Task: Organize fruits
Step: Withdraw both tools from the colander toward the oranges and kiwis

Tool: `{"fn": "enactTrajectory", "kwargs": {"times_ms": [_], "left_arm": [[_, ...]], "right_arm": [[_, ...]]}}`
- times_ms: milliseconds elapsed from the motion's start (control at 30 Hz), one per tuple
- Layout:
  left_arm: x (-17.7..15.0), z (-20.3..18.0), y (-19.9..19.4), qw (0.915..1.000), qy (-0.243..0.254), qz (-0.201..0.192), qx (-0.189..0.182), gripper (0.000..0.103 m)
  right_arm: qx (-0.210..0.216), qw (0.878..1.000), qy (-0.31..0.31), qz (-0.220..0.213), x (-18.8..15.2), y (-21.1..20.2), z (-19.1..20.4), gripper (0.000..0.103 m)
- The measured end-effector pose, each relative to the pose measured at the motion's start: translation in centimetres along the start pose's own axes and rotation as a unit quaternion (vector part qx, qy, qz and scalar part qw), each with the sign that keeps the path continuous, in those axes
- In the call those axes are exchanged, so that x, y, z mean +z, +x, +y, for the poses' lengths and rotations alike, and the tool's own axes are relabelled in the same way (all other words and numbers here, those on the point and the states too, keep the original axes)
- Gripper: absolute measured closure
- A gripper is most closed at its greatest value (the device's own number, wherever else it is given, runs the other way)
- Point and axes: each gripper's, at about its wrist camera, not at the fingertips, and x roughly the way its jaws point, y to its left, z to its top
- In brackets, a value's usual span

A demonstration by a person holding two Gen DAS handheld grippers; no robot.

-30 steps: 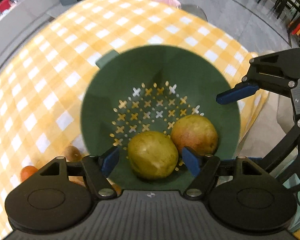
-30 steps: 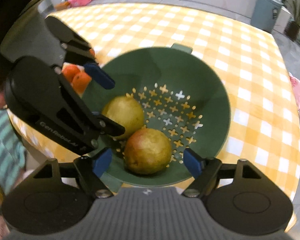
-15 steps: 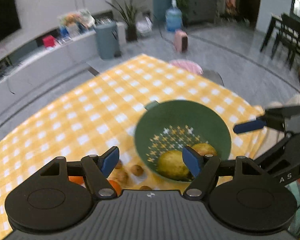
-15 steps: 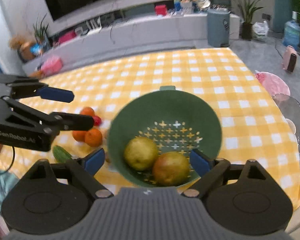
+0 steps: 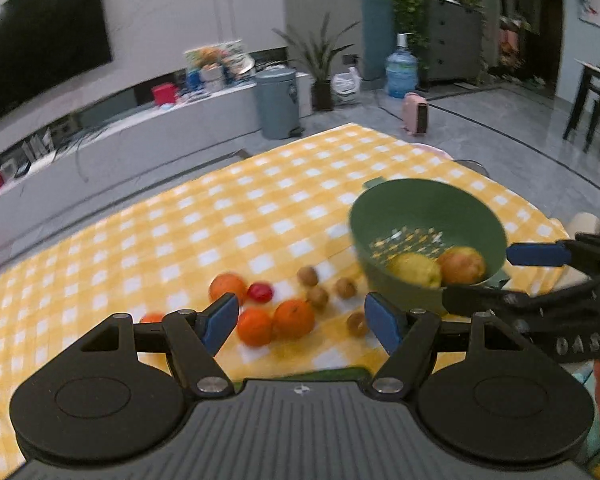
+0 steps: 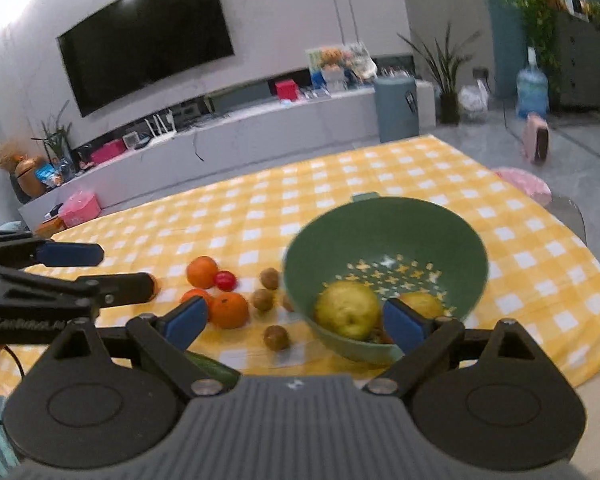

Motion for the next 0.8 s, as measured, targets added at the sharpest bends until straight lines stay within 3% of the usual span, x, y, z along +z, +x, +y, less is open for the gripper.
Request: {"fn": "enactTrajectory", "kwargs": {"times_ms": [67, 133, 200, 333, 600, 800], "left_arm": [[-0.9, 1.1, 0.1, 0.9999, -0.014, 0.008, 0.003, 0.02], [-1.6, 2.0, 0.1, 0.9997, -0.021, 0.012, 0.006, 0.02], [-2.2, 2.7, 0.2, 0.9995, -0.027, 0.017, 0.008, 0.022], [-3.3, 3.7, 0.4, 0.9991, -0.037, 0.017, 0.006, 0.027], [-4.2, 4.6, 2.8, 0.9983, -0.053, 0.021, -0.008, 0.045], [-4.2, 5.1, 5.0, 0.9976, -0.06, 0.032, -0.012, 0.046]], "right_arm": [[0.013, 1.0, -0.011, -0.001, -0.8, 0.2, 1.0, 0.013], [0.022, 1.0, -0.017, 0.003, -1.3, 0.7, 1.7, 0.024], [0.026, 0.999, -0.019, 0.009, -1.6, 1.5, 2.1, 0.026], [0.017, 0.999, -0.026, 0.027, -2.3, 3.4, 2.8, 0.041], [-0.003, 0.998, -0.032, 0.05, -2.8, 6.1, 3.3, 0.055], [-0.016, 0.998, -0.034, 0.06, -2.9, 8.3, 3.3, 0.062]]}}
